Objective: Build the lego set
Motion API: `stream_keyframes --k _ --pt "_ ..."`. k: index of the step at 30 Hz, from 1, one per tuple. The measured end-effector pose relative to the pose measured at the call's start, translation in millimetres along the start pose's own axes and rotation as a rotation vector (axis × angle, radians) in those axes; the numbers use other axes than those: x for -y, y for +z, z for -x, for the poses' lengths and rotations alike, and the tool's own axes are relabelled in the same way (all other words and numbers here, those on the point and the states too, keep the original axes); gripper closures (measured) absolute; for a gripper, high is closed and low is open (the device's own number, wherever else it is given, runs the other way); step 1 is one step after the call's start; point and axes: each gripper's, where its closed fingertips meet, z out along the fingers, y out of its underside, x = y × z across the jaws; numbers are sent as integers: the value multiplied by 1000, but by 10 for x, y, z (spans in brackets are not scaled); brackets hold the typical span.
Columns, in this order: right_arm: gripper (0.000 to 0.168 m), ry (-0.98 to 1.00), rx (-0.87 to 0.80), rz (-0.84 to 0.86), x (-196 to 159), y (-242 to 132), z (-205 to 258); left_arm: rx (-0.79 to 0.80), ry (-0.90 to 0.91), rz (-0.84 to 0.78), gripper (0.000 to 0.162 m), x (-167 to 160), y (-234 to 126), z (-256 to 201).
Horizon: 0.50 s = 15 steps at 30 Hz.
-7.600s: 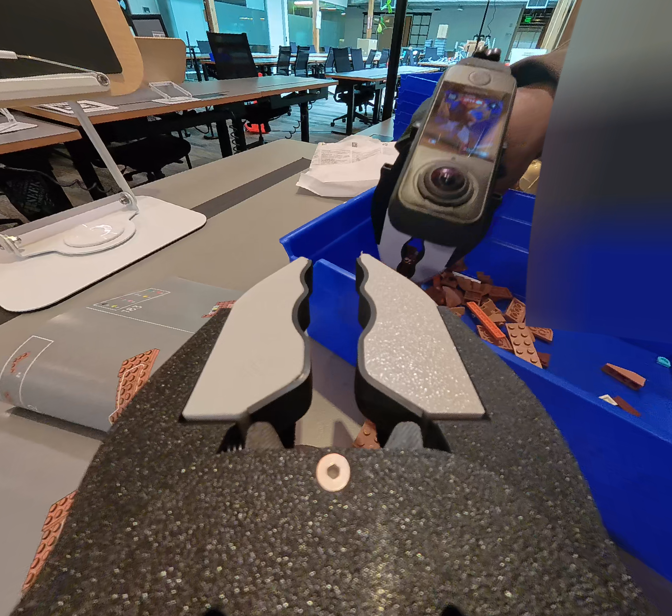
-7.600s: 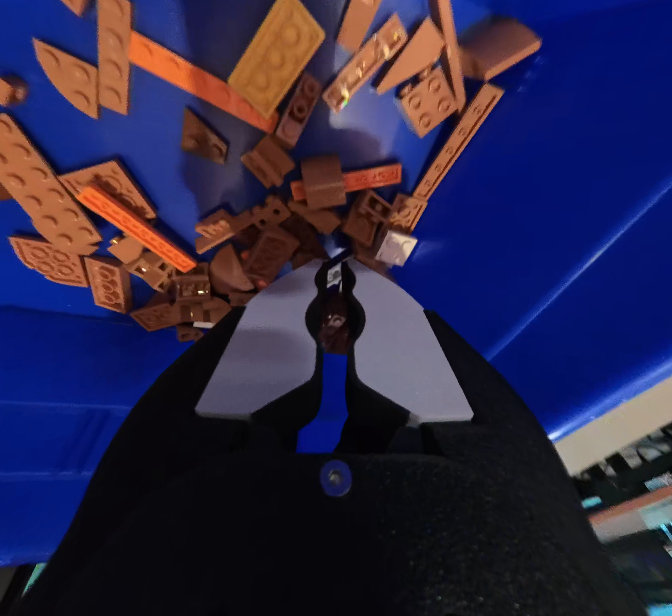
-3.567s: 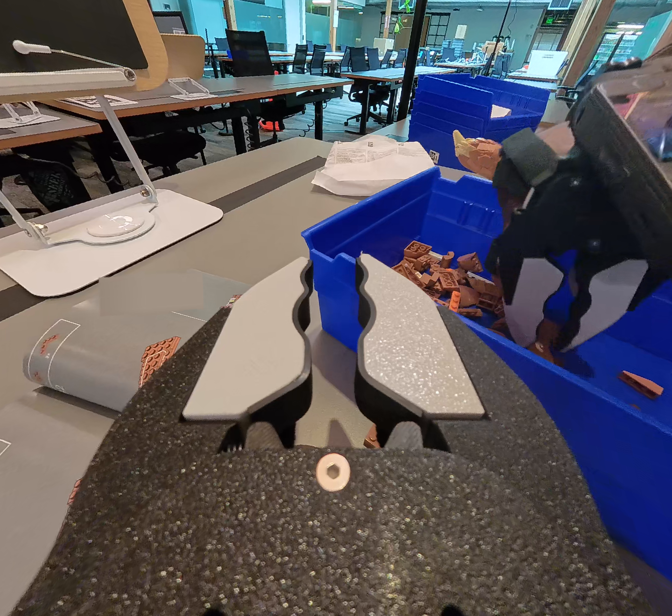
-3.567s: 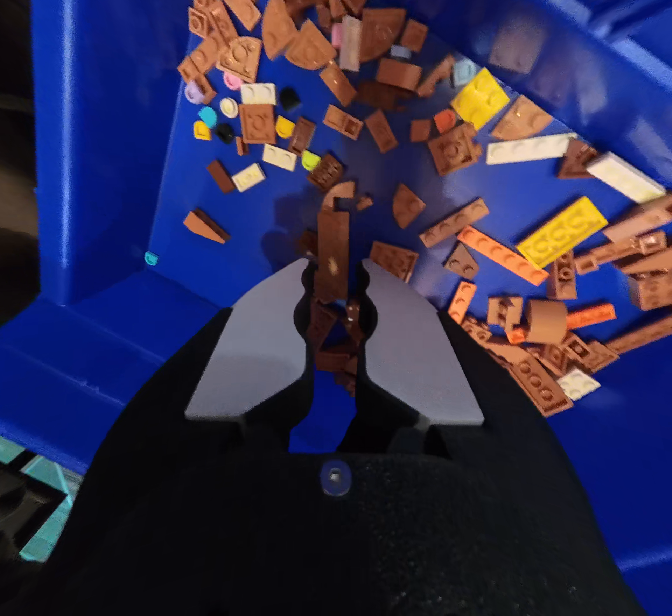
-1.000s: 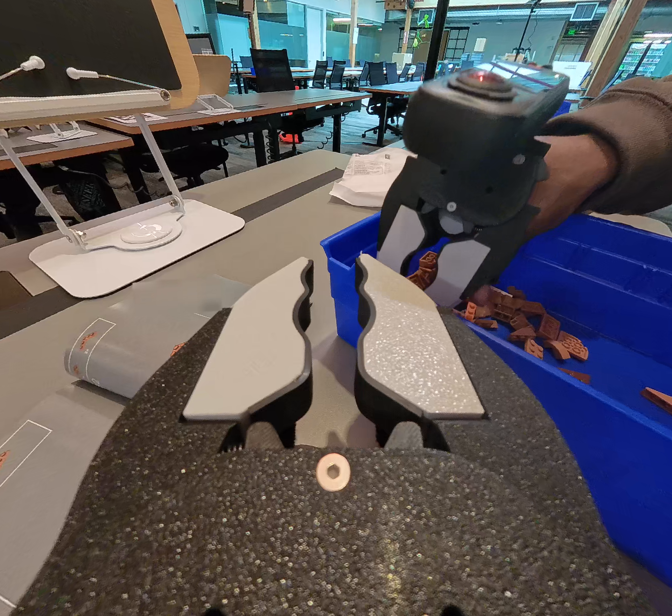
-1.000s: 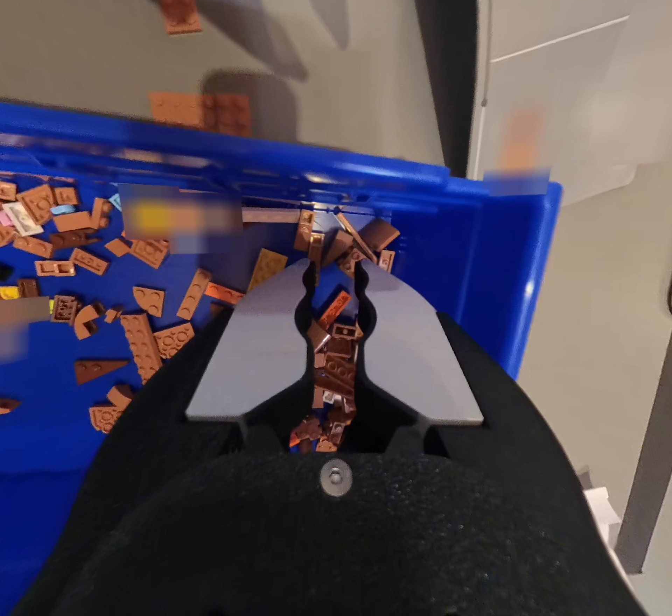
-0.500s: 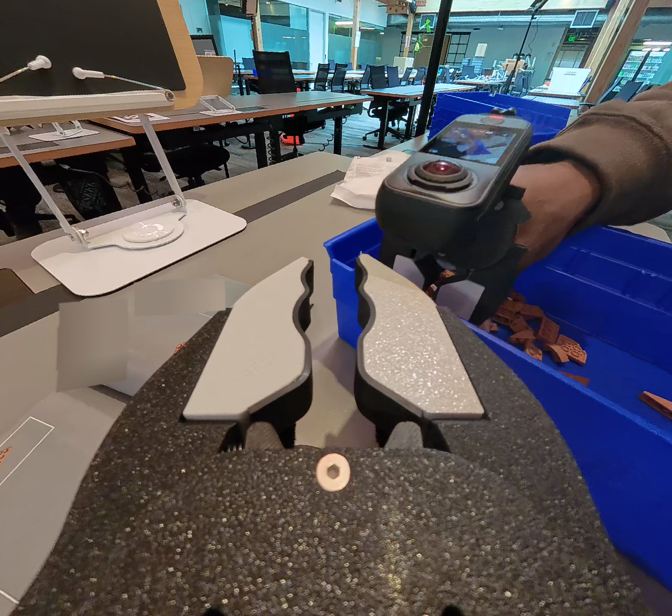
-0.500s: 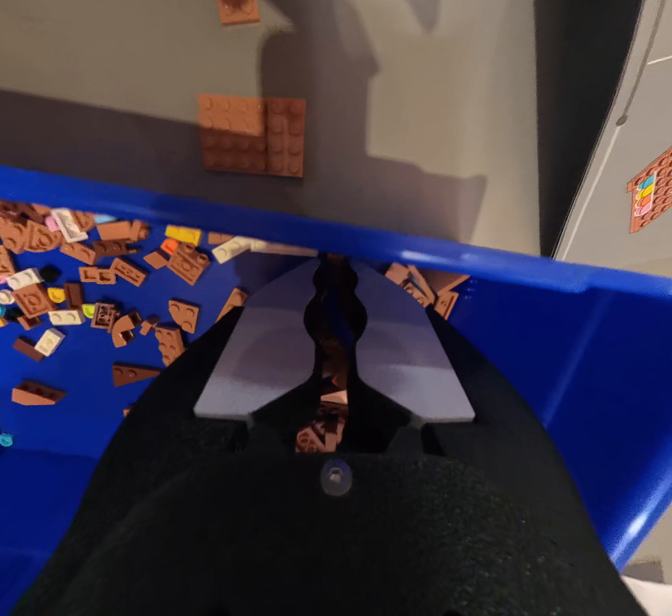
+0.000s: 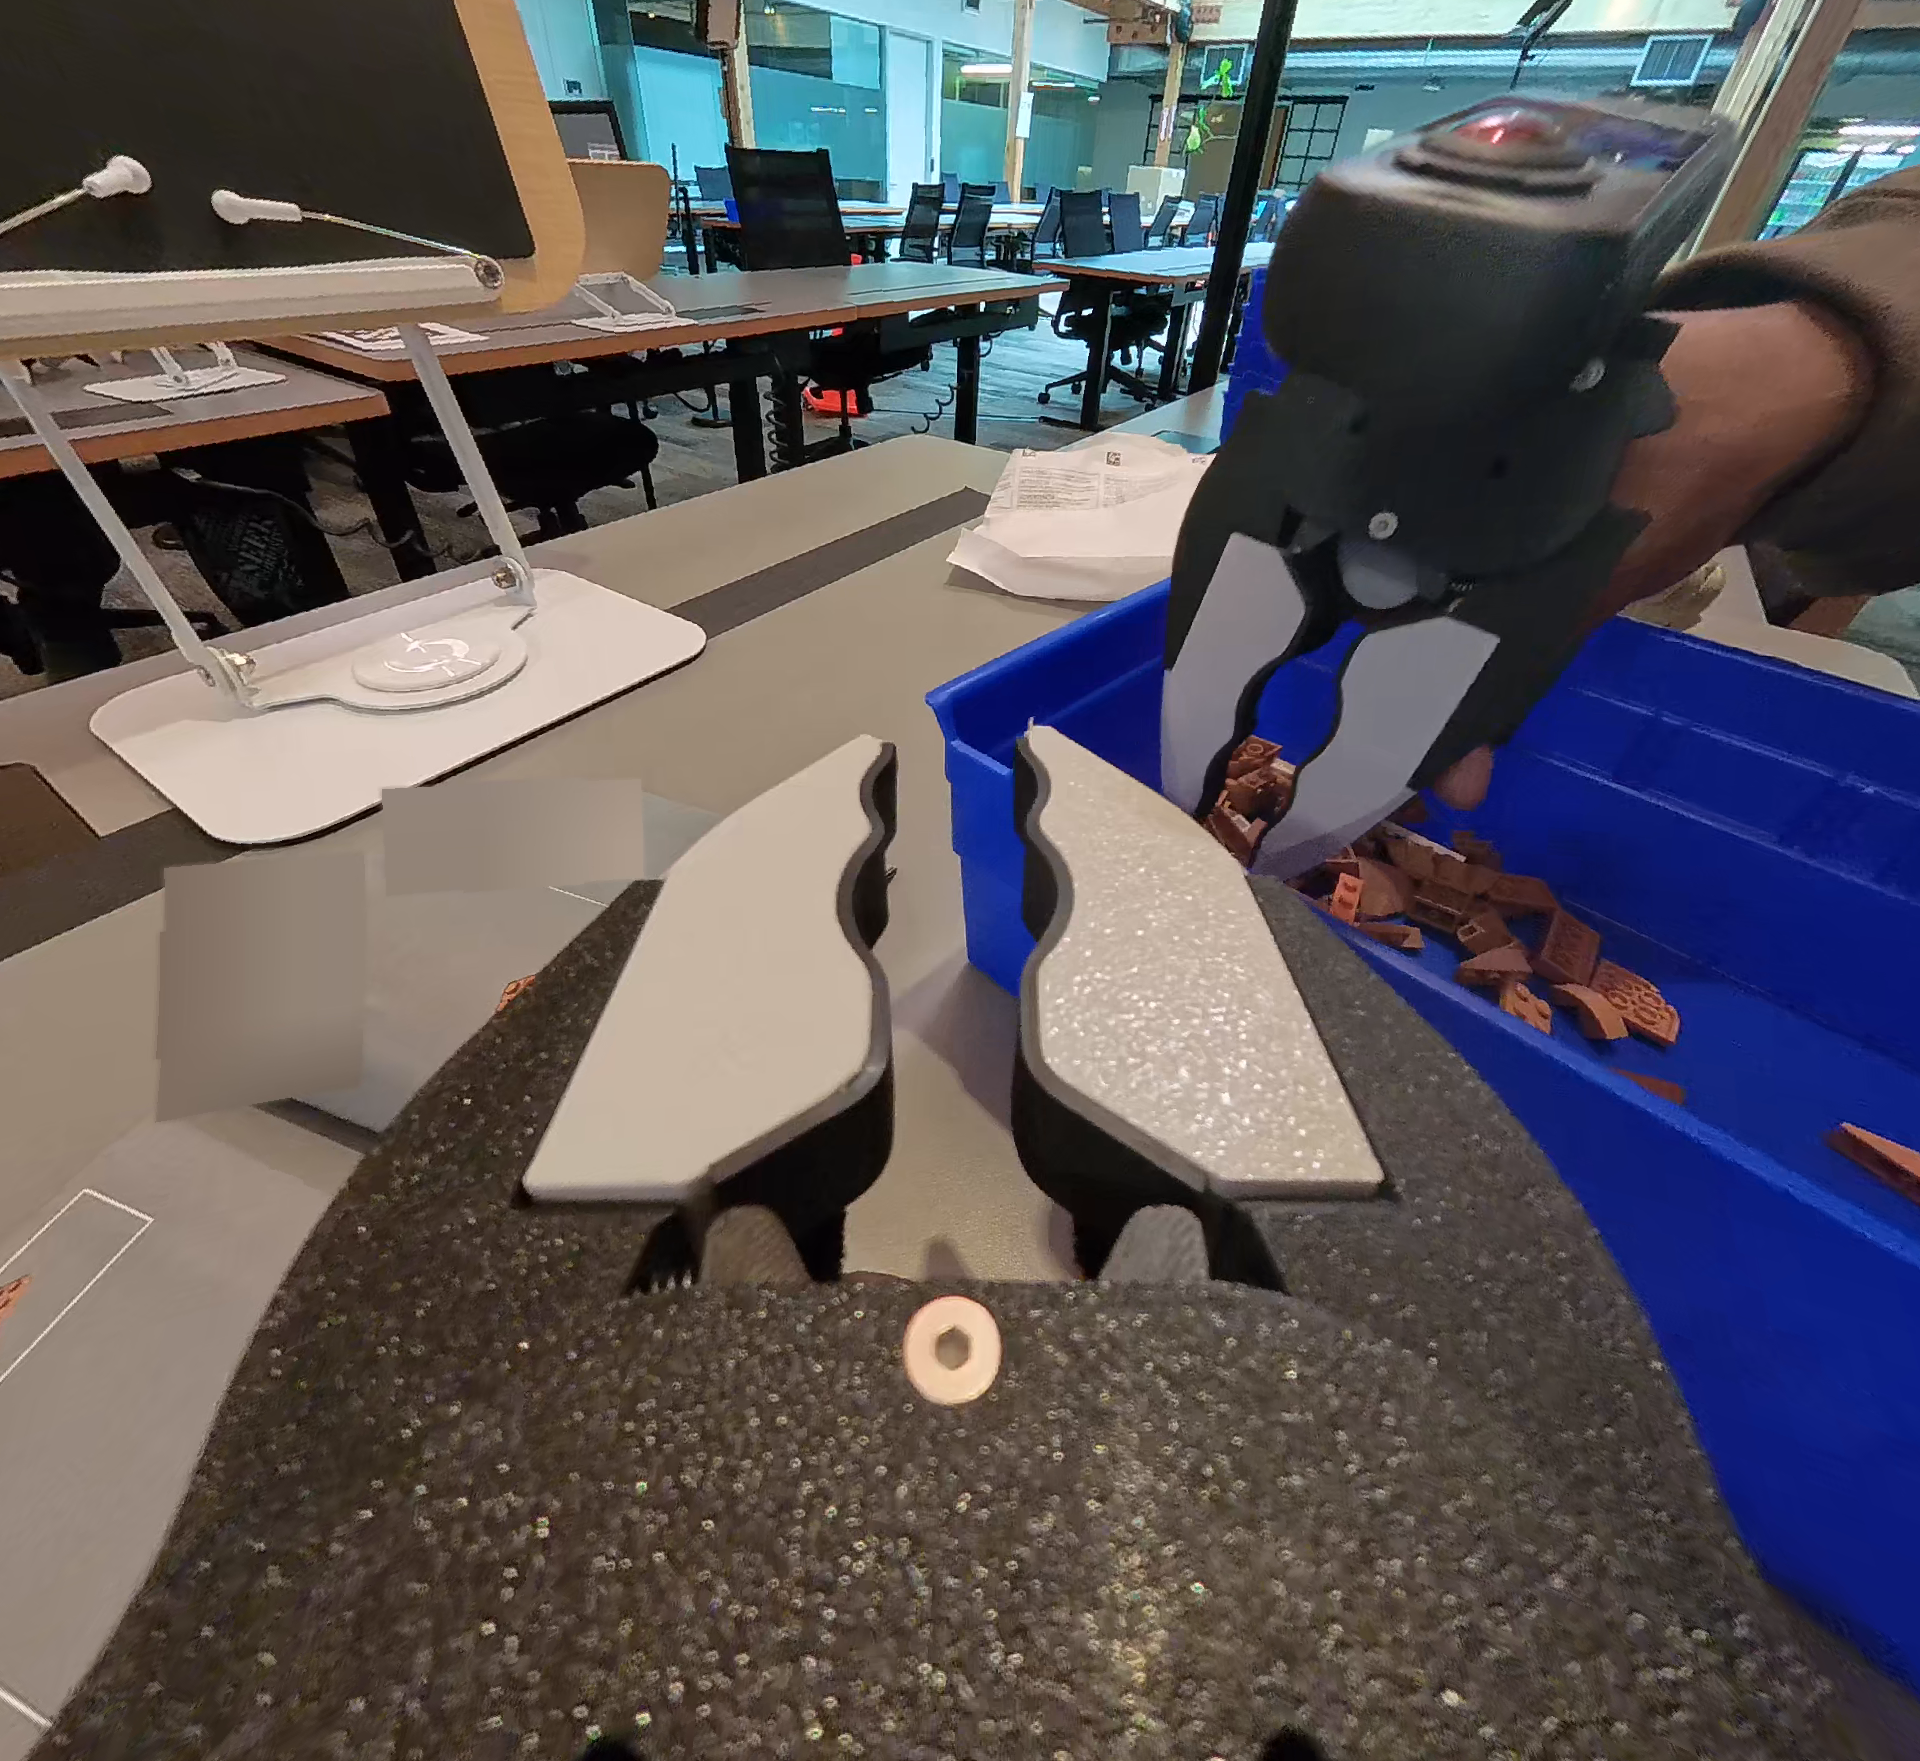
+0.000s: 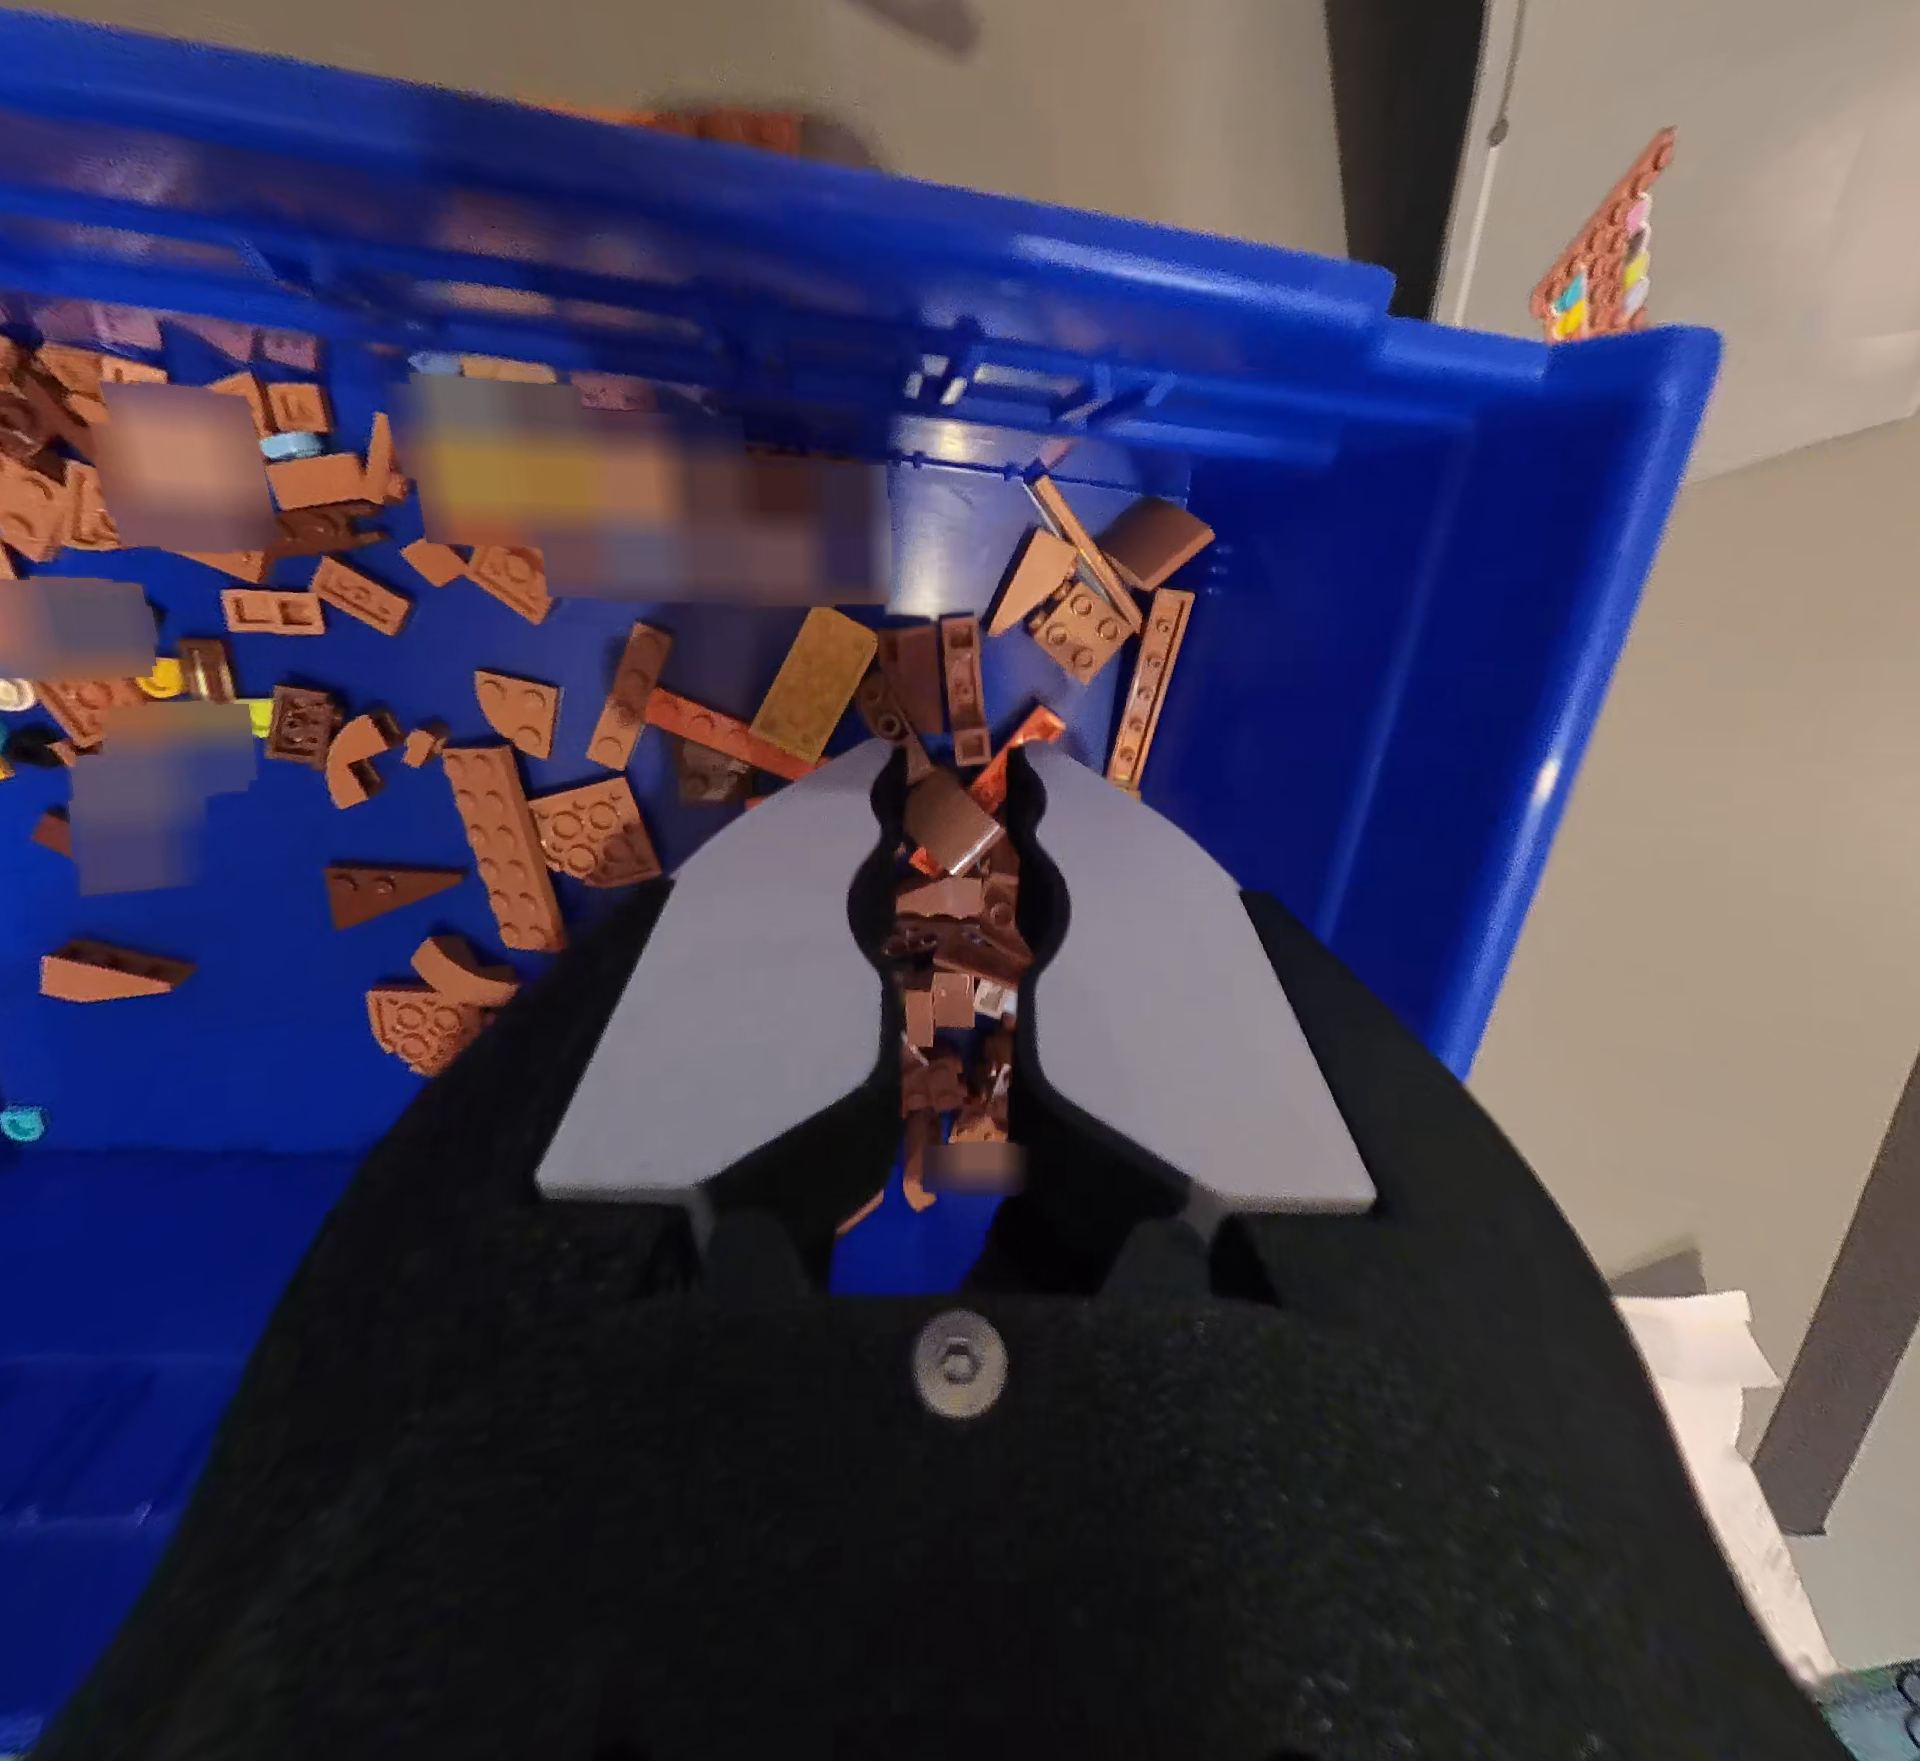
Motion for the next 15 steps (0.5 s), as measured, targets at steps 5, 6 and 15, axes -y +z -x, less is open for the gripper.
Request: stream_keyframes --k 5,6,15 --pt "150 27 -29 -9 -118 -196 42 -2 1 -6 141 22 -8 -9" --pt "150 35 -32 -13 -148 -232 58 -3 0 -7 141 25 -9 -10" --pt "150 93 -51 -41 -379 -385 158 -2 1 -1 141 -7 12 -14"
